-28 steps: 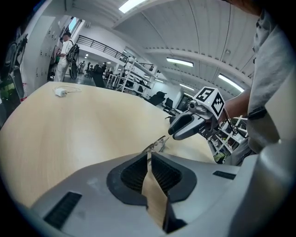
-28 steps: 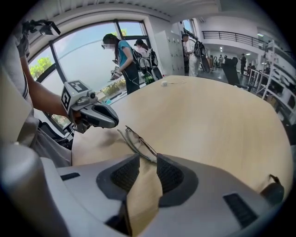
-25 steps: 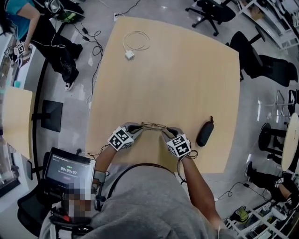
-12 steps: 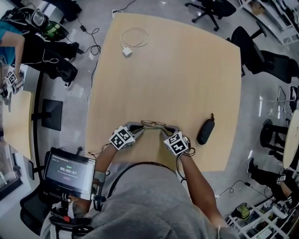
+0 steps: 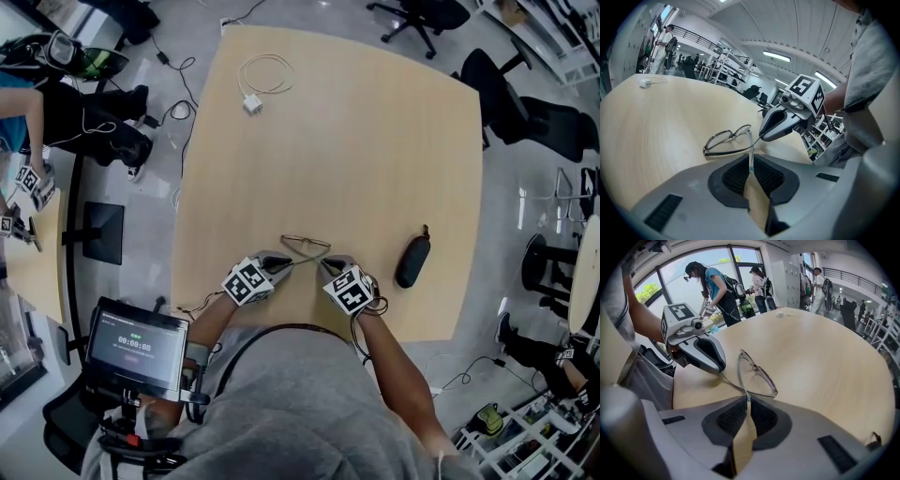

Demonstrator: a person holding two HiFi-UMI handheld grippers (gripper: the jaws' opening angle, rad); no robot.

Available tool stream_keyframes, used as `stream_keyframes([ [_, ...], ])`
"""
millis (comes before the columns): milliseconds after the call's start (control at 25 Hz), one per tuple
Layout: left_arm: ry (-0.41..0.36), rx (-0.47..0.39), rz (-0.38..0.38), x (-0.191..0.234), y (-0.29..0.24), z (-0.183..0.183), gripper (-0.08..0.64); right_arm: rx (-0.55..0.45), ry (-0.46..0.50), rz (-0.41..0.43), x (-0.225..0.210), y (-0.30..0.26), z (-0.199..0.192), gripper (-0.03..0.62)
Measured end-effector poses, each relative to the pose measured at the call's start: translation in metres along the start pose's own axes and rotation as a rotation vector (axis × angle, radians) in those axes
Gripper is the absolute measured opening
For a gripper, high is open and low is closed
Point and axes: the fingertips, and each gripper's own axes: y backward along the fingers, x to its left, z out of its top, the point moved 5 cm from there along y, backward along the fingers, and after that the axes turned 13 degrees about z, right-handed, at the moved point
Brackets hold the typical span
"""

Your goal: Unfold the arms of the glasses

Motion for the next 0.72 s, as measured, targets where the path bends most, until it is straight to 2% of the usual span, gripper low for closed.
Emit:
stream_keyframes([
  [720, 0.013, 0.000, -0.066, -0.034, -0.011, -0.006, 0.009, 0.055, 0.057, 0.111, 0.051, -0.024, 0.002, 0.029],
])
